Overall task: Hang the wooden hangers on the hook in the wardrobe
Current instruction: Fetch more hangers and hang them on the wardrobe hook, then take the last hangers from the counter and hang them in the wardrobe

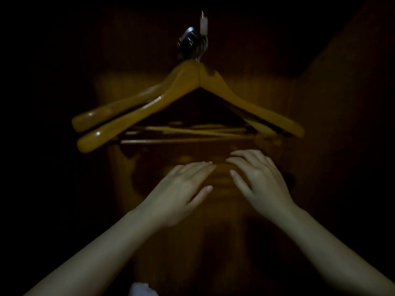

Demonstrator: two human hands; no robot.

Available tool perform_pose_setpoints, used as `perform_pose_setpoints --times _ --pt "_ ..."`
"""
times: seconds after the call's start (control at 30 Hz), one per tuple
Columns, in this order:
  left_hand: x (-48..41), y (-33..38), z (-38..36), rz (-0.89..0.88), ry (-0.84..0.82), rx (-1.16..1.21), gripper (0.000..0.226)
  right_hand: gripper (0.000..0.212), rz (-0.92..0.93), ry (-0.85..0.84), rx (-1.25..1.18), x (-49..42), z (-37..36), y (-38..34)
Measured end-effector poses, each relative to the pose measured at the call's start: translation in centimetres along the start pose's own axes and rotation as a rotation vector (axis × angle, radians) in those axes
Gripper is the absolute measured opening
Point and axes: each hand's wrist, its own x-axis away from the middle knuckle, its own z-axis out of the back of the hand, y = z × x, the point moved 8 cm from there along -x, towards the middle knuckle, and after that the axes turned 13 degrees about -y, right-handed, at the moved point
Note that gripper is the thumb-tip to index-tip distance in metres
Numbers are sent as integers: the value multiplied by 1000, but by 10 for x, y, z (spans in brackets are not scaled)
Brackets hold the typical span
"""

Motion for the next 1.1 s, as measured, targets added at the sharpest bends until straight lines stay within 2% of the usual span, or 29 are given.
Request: perform_pose_setpoints --times 0.17,0.37,0.57,0.73,0.87,1.0,1.1 --pt "20 28 -64 -132 -193 153 47 33 -221 -287 -52 87 -39 5" --pt "41 86 -167 -304 -477 307 31 31 -592 -609 -125 221 -89 27" --pt "76 149 -288 -334 -797 489 32 25 -943 -729 -199 381 -115 30" --pt "118 209 -361 -327 -1023 562 27 25 -1261 -815 -305 521 -126 17" --pt "155 254 -412 -289 -1238 520 29 28 -1498 -890 -411 629 -124 -4" --pt "190 298 -453 -273 -1369 483 23 31 -1726 -925 -555 730 -116 -31" --pt "208 327 -475 -203 -1457 496 27 30 -1909 -872 -686 802 -111 -54"
